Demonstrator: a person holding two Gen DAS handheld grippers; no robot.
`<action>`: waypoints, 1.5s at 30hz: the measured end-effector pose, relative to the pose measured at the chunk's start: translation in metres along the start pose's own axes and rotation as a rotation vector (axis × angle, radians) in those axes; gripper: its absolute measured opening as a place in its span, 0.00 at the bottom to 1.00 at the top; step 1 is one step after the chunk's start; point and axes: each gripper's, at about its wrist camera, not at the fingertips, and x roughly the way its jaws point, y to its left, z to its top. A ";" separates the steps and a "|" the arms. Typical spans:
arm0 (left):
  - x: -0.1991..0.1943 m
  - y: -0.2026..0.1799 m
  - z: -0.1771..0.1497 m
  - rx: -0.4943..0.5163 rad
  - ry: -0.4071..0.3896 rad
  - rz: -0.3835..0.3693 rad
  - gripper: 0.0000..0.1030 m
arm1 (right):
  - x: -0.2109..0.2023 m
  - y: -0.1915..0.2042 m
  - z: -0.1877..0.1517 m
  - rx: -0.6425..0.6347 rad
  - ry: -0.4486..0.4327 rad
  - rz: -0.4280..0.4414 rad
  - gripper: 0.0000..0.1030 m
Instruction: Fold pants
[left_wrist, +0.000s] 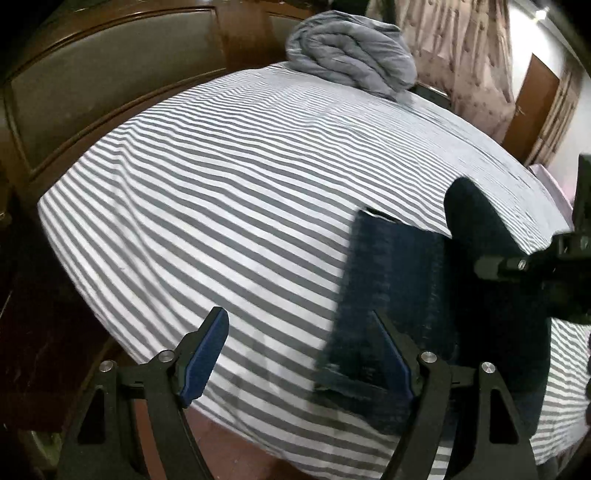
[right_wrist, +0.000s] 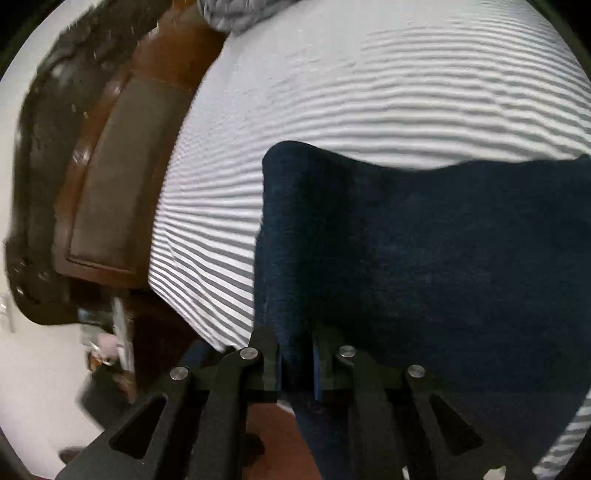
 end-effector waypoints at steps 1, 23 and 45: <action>-0.001 0.007 0.002 -0.009 -0.006 0.003 0.75 | 0.005 0.005 -0.001 -0.014 0.001 -0.008 0.13; -0.037 0.042 0.011 -0.104 -0.080 -0.066 0.75 | 0.023 0.046 -0.018 -0.220 -0.005 -0.067 0.53; 0.040 -0.037 -0.022 0.064 0.139 -0.210 0.87 | -0.069 -0.119 -0.016 -0.106 -0.078 -0.191 0.47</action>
